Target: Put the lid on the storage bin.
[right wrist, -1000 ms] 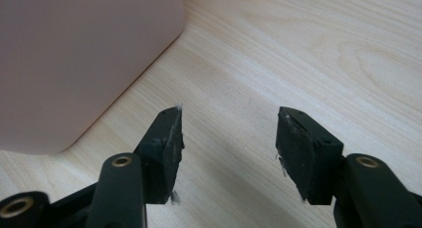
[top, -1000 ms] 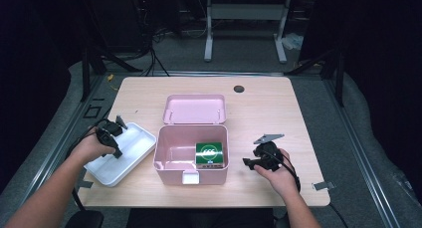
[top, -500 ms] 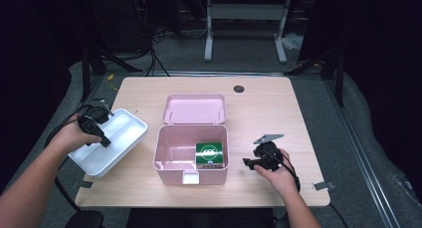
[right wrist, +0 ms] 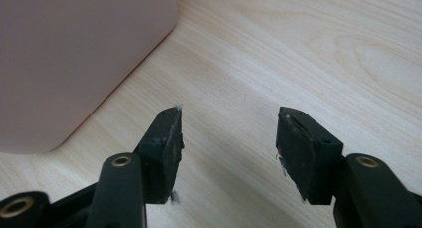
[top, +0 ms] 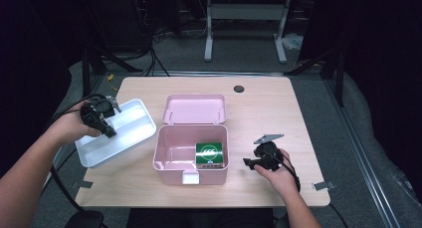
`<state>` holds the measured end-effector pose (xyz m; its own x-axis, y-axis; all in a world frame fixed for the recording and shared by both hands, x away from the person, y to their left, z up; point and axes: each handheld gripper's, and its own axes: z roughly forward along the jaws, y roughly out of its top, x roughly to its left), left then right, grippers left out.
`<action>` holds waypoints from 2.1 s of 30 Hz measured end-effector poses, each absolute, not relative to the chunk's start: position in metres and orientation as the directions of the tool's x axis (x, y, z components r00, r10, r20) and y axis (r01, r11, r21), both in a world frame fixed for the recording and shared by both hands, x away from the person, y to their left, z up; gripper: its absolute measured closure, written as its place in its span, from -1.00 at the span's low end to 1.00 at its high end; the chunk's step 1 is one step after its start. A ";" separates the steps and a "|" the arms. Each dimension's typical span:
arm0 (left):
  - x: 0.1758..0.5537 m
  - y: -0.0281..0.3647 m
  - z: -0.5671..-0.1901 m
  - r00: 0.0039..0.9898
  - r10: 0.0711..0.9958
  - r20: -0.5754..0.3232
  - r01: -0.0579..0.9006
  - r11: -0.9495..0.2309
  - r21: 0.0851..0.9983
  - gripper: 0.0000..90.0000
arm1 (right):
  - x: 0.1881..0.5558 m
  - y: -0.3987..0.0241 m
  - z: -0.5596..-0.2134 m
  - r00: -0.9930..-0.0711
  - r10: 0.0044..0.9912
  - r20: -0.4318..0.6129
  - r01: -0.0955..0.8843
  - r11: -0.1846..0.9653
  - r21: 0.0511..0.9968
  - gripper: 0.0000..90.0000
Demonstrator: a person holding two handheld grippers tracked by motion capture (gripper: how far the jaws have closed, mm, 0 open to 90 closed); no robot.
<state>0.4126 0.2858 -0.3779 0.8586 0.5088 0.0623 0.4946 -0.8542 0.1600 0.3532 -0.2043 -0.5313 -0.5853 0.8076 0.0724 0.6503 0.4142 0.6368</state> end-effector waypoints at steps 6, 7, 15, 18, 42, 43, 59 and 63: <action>0.412 0.253 -0.368 0.906 0.418 0.068 0.402 -0.900 0.170 0.98 | 0.354 -0.206 -0.531 -0.589 0.803 0.087 0.651 0.408 0.641 -0.03; 0.412 0.247 -0.368 0.917 0.393 0.074 0.377 -0.911 0.169 0.98 | 0.354 -0.206 -0.531 -0.587 0.805 0.079 0.648 0.410 0.642 -0.03; 0.414 0.200 -0.364 0.954 0.292 0.060 0.280 -0.947 0.160 0.98 | 0.354 -0.206 -0.532 -0.587 0.805 0.086 0.651 0.407 0.641 -0.03; 0.415 0.184 -0.364 0.964 0.260 0.057 0.249 -0.956 0.156 0.98 | 0.354 -0.207 -0.532 -0.588 0.803 0.096 0.654 0.402 0.641 -0.03; 0.405 0.079 -0.383 0.998 0.055 0.017 0.052 -0.991 0.126 0.98 | 0.354 -0.210 -0.530 -0.583 0.806 0.101 0.652 0.391 0.649 -0.02; 0.405 0.078 -0.384 0.999 0.046 0.018 0.044 -0.992 0.119 0.98 | 0.354 -0.210 -0.530 -0.583 0.806 0.100 0.653 0.391 0.649 -0.02; 0.404 0.070 -0.415 1.000 0.017 0.001 0.017 -0.993 0.114 0.97 | 0.354 -0.208 -0.531 -0.590 0.801 0.100 0.651 0.399 0.645 -0.02; 0.403 0.071 -0.421 1.000 0.016 0.004 0.016 -0.992 0.127 0.97 | 0.354 -0.209 -0.532 -0.593 0.798 0.105 0.651 0.399 0.645 -0.01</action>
